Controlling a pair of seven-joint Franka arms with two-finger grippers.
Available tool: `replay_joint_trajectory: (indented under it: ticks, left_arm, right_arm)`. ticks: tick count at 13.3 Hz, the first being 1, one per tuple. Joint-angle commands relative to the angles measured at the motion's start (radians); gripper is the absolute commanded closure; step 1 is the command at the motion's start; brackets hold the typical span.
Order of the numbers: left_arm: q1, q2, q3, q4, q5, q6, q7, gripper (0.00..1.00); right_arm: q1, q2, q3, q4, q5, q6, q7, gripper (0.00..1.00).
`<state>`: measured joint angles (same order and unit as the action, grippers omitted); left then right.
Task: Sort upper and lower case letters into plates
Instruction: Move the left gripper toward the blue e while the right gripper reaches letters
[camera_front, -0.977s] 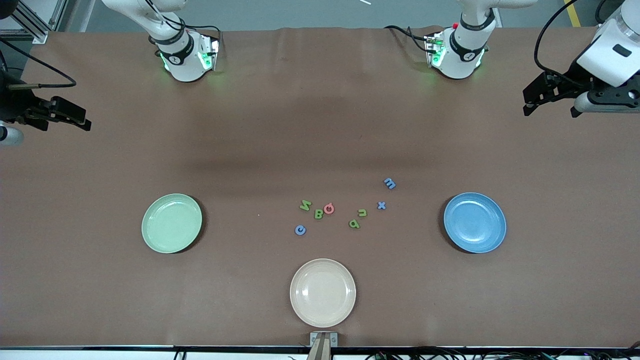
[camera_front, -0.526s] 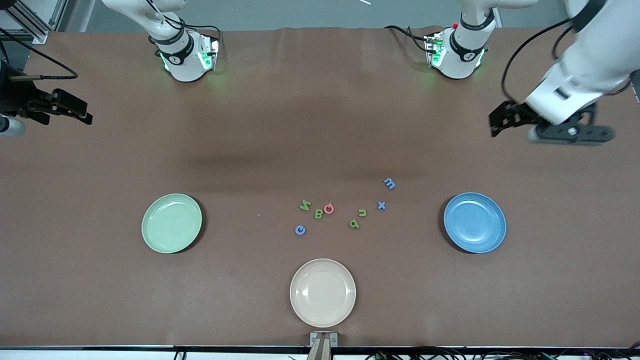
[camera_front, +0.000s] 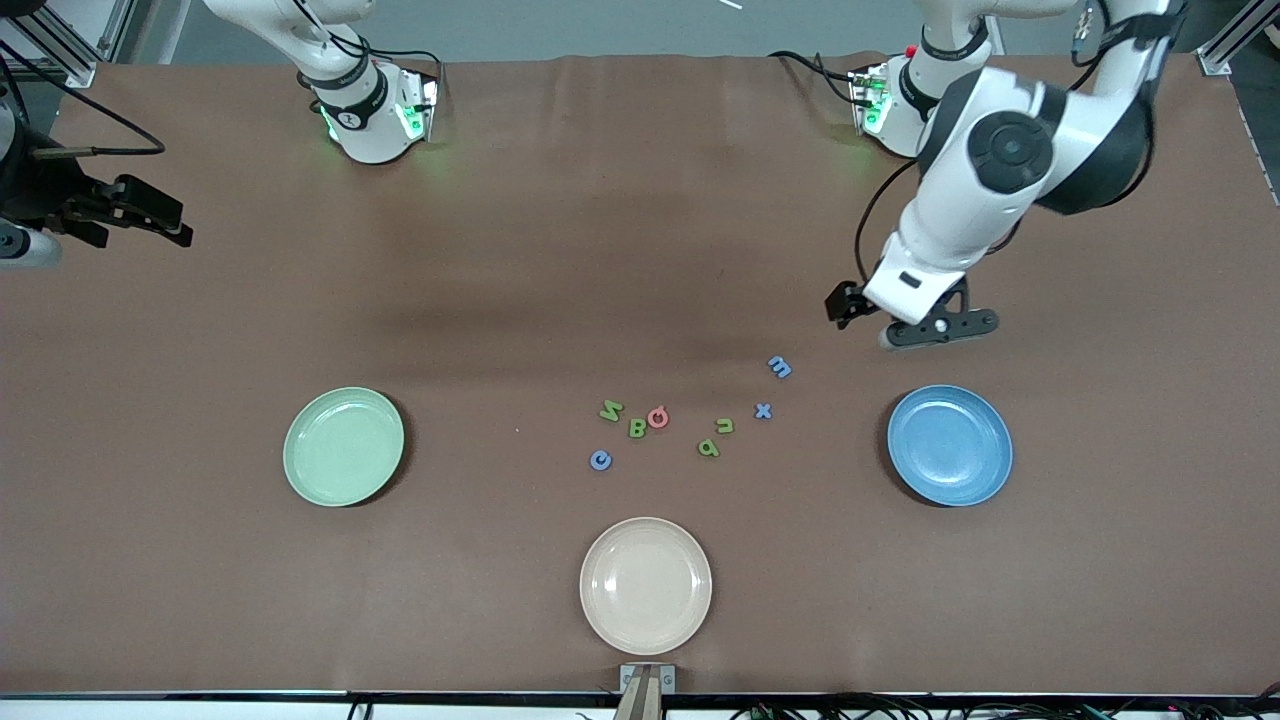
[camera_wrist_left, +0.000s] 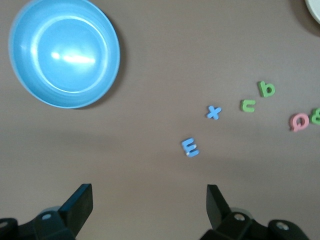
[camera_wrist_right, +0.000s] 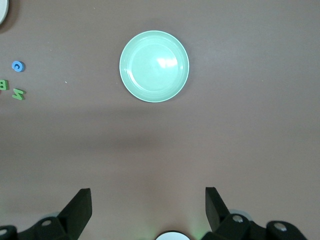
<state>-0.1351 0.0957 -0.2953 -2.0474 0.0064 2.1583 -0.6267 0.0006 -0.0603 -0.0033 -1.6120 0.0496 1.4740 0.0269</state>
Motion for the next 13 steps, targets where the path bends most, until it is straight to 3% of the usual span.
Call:
replay_joint_trajectory:
  ticks: [1, 5, 8, 10, 13]
  left_arm:
    - [-0.012, 0.102, -0.012, -0.007, 0.0, 0.121, -0.103, 0.0]
    - [-0.058, 0.241, -0.01, -0.005, 0.068, 0.273, -0.304, 0.01]
    - [-0.083, 0.338, -0.012, 0.013, 0.196, 0.299, -0.476, 0.1]
    - [-0.096, 0.392, -0.012, 0.018, 0.202, 0.324, -0.53, 0.15]
    - [-0.103, 0.447, -0.01, 0.016, 0.204, 0.359, -0.562, 0.18]
  right_arm:
    - [-0.001, -0.01, -0.007, 0.023, 0.015, 0.006, 0.01, 0.0]
    - [-0.002, 0.118, -0.007, 0.052, 0.009, 0.047, 0.001, 0.0]
    - [-0.007, 0.245, -0.007, 0.06, -0.004, 0.132, -0.001, 0.0]
    - [0.018, 0.257, -0.003, 0.049, 0.019, 0.181, 0.024, 0.0]
    - [0.132, 0.324, -0.001, 0.046, 0.026, 0.271, 0.268, 0.0]
